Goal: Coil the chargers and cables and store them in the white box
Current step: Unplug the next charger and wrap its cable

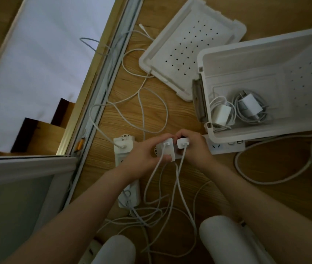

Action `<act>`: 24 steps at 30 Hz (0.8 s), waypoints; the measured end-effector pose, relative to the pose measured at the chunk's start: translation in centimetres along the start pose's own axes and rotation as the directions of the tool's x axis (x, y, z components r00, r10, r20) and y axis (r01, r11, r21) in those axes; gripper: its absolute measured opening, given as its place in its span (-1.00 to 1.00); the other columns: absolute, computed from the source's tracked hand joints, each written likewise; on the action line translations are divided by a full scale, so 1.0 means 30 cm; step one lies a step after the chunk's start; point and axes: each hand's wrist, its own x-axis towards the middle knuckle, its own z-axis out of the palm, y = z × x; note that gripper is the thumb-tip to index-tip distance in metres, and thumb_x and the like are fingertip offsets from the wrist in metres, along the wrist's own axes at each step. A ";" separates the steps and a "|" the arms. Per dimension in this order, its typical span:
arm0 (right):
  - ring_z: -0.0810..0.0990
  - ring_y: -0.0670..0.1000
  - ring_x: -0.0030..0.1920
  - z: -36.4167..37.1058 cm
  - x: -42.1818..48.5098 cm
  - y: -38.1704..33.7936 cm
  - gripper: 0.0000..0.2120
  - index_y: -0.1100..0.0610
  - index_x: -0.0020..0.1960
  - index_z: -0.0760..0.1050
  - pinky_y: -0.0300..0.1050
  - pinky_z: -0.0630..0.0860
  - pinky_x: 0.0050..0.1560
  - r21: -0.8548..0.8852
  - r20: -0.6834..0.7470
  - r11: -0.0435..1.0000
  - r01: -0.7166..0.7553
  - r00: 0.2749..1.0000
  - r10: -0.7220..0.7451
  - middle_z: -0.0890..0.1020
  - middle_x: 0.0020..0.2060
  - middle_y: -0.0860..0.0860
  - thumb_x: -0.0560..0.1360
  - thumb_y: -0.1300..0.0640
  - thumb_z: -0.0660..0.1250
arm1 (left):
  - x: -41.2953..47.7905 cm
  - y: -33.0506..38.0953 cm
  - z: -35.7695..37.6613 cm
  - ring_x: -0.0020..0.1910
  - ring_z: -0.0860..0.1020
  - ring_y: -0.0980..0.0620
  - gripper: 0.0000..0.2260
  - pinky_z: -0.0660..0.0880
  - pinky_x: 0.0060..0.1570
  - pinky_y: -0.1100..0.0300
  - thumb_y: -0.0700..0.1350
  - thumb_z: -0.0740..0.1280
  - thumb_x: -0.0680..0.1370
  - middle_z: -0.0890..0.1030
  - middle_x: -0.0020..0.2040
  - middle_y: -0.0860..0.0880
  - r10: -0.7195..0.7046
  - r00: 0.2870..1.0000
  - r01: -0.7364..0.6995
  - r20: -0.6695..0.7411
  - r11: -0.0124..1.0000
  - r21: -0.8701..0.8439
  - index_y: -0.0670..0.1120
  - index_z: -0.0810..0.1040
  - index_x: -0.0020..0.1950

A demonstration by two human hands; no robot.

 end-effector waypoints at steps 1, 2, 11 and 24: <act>0.49 -0.23 -0.35 0.007 -0.002 -0.009 -0.64 0.00 -0.33 0.43 -0.38 0.39 -0.39 0.035 -0.020 0.999 -0.016 1.000 0.016 0.53 -0.38 -0.09 0.27 0.47 0.35 | 0.000 0.005 0.000 0.26 0.43 0.22 -0.54 0.37 0.28 0.17 -0.01 0.42 0.46 0.51 0.25 0.19 0.001 1.000 -0.001 0.008 1.000 0.005 0.22 0.39 0.32; 0.48 -0.20 -0.35 0.013 -0.004 -0.017 -0.65 0.01 -0.35 0.43 -0.36 0.39 -0.39 0.062 -0.040 0.998 -0.030 0.999 0.033 0.52 -0.39 -0.08 0.28 0.47 0.34 | 0.000 0.011 -0.002 0.26 0.44 0.22 -0.54 0.37 0.27 0.19 0.00 0.42 0.46 0.51 0.24 0.21 0.004 1.000 -0.004 0.016 1.000 0.014 0.25 0.39 0.31; 0.50 -0.05 -0.29 0.007 -0.036 -0.063 -0.66 0.02 -0.41 0.41 -0.21 0.45 -0.33 0.089 -0.142 0.996 0.000 0.990 0.012 0.52 -0.39 -0.07 0.28 0.46 0.28 | 0.014 0.013 -0.008 0.36 0.36 0.13 -0.44 0.27 0.35 0.20 -0.02 0.41 0.48 0.42 0.38 0.06 -0.041 0.998 0.036 0.056 0.995 0.090 0.08 0.30 0.44; 0.50 -0.06 -0.22 -0.107 -0.147 -0.178 -0.56 -0.02 -0.27 0.45 -0.13 0.45 -0.19 0.001 -0.139 0.992 0.127 0.982 -0.126 0.54 -0.28 -0.09 0.26 0.55 0.23 | 0.004 0.046 -0.005 0.39 0.34 0.02 -0.43 0.28 0.37 0.06 0.05 0.37 0.49 0.37 0.43 0.02 -0.158 0.986 0.141 0.056 0.963 0.230 0.15 0.25 0.46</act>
